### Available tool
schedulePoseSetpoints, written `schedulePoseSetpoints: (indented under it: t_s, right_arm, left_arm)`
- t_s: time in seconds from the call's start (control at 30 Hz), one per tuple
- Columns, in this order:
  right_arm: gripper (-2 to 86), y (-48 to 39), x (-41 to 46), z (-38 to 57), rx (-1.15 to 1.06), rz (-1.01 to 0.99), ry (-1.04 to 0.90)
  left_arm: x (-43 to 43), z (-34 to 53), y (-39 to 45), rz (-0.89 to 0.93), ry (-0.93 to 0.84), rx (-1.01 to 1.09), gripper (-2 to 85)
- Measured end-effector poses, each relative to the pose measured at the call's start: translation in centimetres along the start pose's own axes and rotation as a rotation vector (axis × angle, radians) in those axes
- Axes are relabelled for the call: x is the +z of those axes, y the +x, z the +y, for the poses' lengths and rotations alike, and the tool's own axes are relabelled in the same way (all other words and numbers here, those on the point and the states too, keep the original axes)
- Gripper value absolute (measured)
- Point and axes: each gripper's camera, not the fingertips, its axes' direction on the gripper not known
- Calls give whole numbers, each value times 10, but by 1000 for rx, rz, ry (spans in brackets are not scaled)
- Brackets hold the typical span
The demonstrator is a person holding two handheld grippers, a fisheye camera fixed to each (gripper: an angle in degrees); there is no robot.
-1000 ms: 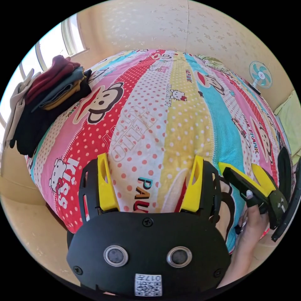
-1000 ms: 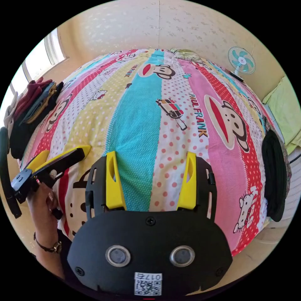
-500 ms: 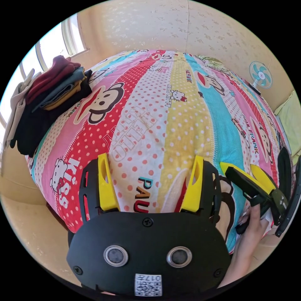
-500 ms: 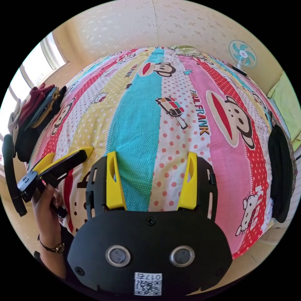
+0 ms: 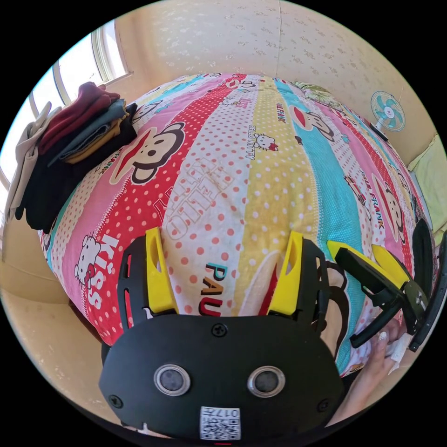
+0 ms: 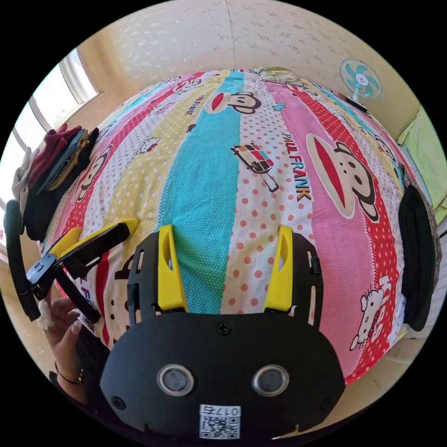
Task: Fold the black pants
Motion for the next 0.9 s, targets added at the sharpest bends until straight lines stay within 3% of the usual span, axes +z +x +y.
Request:
schedulePoseSetpoints:
  t_s: [0.9]
  right_arm:
    - [281,38,39,26,-4,3,-2]
  left_arm:
    - [-13,-5,-8,-2,2,4,345]
